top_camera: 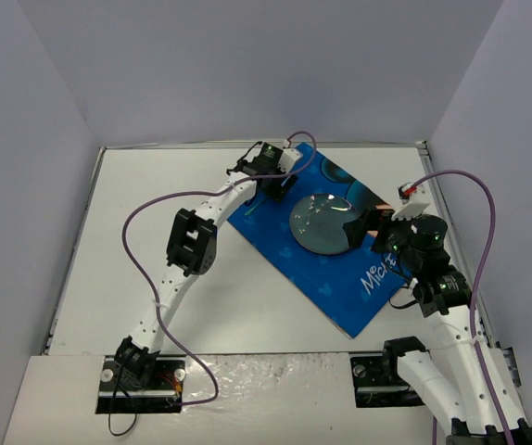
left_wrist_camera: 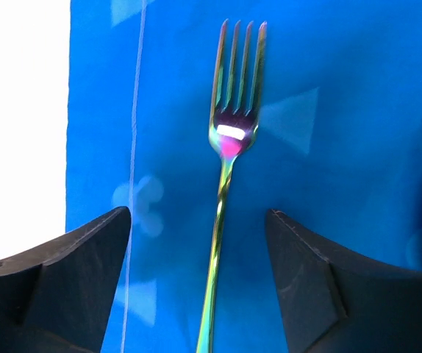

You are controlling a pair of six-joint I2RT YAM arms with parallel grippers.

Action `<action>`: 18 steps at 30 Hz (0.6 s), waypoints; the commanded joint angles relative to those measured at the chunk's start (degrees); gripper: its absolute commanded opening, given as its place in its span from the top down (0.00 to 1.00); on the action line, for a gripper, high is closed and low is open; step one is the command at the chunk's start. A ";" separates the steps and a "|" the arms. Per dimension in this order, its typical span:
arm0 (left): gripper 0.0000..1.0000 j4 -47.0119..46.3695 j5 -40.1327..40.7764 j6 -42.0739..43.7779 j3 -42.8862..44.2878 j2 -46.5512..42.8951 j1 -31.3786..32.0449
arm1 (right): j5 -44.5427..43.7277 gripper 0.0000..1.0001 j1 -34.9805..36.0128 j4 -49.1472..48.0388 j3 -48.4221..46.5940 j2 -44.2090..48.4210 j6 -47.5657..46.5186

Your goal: Set the dinner table for one person

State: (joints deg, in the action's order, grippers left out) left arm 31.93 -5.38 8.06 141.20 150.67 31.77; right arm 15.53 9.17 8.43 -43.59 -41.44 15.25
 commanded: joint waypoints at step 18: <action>0.28 -1.83 14.94 -34.55 -59.34 -53.69 -7.22 | -0.43 0.00 0.65 -1.39 -3.03 1.58 0.74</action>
State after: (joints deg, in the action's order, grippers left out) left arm 29.95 10.27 -19.15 90.82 97.95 27.91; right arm 13.80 9.17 9.38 -44.86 -40.63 15.37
